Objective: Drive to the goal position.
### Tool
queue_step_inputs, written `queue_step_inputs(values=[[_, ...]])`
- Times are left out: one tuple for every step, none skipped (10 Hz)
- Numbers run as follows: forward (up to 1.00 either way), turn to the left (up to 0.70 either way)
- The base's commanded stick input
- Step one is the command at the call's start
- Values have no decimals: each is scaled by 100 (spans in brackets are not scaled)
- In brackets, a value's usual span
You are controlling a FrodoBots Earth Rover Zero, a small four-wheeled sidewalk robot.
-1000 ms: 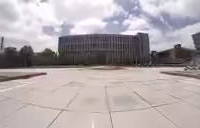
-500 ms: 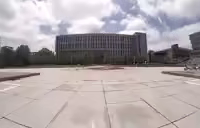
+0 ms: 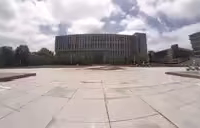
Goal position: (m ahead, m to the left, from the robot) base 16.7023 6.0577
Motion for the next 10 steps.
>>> queue_step_inputs(values=[[100, 0], [100, 0], [100, 0], [100, 0], [100, 0], [100, 0], [100, 0], [100, 0], [100, 0], [100, 0]])
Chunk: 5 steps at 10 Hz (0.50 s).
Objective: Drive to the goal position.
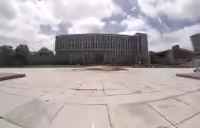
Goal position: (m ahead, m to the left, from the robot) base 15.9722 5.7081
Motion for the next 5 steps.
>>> queue_step_inputs(values=[[100, 0], [100, 0], [100, 0], [100, 0], [100, 0]])
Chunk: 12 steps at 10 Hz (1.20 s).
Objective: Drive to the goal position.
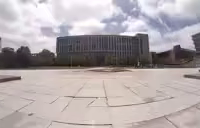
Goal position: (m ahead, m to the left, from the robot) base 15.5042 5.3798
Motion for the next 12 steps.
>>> queue_step_inputs(values=[[100, 0], [100, 0], [100, 0], [100, 0], [100, 0], [100, 0], [100, 0], [100, 0], [100, 0], [100, 0], [100, 0], [100, 0]])
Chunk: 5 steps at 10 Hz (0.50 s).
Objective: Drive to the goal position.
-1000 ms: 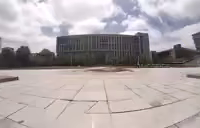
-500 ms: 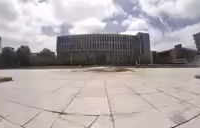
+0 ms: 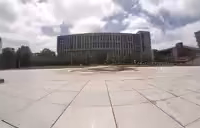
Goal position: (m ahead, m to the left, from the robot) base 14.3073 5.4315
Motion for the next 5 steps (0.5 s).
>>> queue_step_inputs(values=[[100, 0], [100, 0], [100, 0], [100, 0], [100, 0]])
